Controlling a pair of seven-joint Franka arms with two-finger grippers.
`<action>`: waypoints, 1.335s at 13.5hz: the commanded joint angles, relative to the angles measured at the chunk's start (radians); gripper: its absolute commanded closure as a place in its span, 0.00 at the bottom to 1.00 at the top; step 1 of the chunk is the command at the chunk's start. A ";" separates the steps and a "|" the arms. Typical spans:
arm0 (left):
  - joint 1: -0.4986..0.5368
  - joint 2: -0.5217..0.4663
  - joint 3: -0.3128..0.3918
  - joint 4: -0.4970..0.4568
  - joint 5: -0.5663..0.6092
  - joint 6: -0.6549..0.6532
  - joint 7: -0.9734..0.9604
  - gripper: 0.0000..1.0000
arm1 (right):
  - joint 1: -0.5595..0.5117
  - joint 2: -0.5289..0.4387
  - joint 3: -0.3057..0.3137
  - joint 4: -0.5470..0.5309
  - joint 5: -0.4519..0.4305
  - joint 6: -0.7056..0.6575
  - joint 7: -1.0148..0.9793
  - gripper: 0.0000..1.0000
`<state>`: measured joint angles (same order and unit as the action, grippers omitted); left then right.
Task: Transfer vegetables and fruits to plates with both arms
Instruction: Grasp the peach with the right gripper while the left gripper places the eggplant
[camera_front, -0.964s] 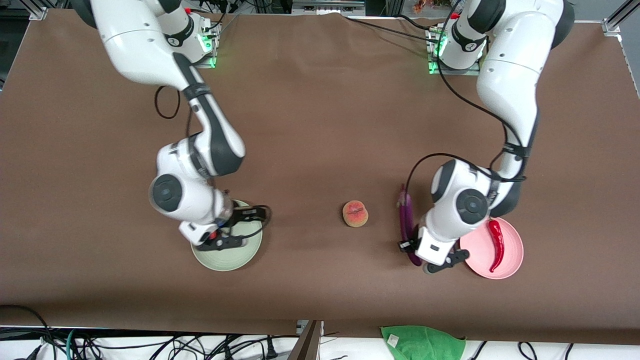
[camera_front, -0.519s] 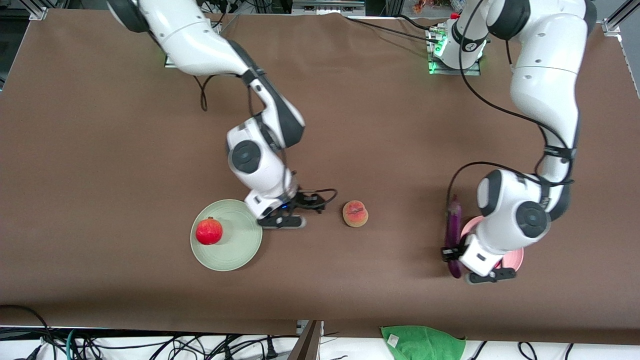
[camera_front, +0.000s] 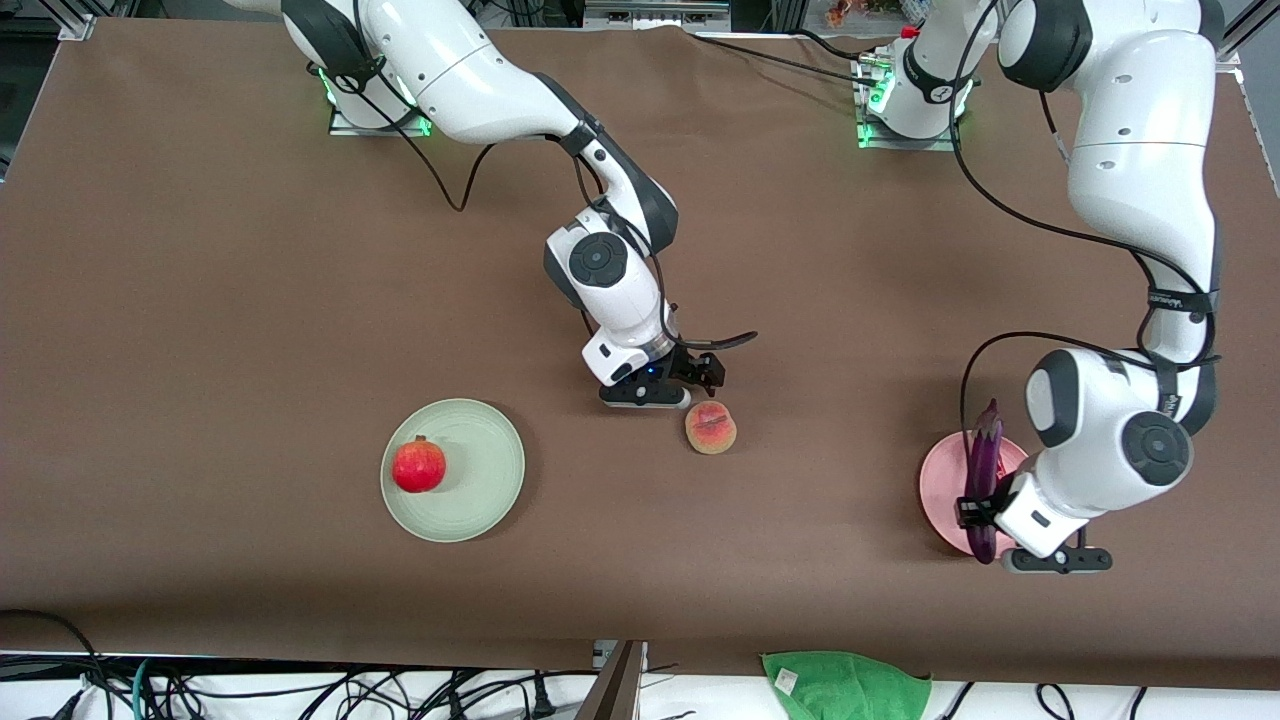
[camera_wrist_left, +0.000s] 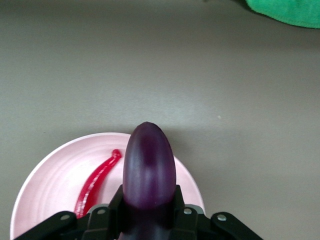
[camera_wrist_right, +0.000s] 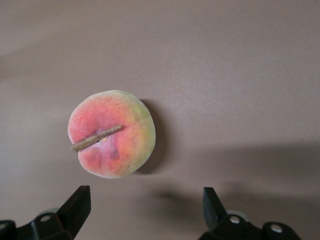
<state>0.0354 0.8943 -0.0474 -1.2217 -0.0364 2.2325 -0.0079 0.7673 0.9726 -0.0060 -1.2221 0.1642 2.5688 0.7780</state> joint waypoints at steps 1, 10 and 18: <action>0.001 -0.012 0.015 -0.019 -0.053 -0.008 0.055 0.88 | 0.010 0.041 -0.014 0.047 -0.026 0.039 0.021 0.01; 0.000 0.017 0.015 -0.032 -0.083 0.018 0.058 0.43 | 0.050 0.178 -0.042 0.159 -0.026 0.250 0.023 0.01; 0.006 -0.012 0.014 -0.027 -0.085 0.000 0.055 0.00 | 0.040 0.166 -0.078 0.159 -0.026 0.245 -0.026 0.94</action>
<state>0.0413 0.9124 -0.0393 -1.2451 -0.0902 2.2434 0.0217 0.8089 1.1296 -0.0598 -1.0879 0.1488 2.8228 0.7666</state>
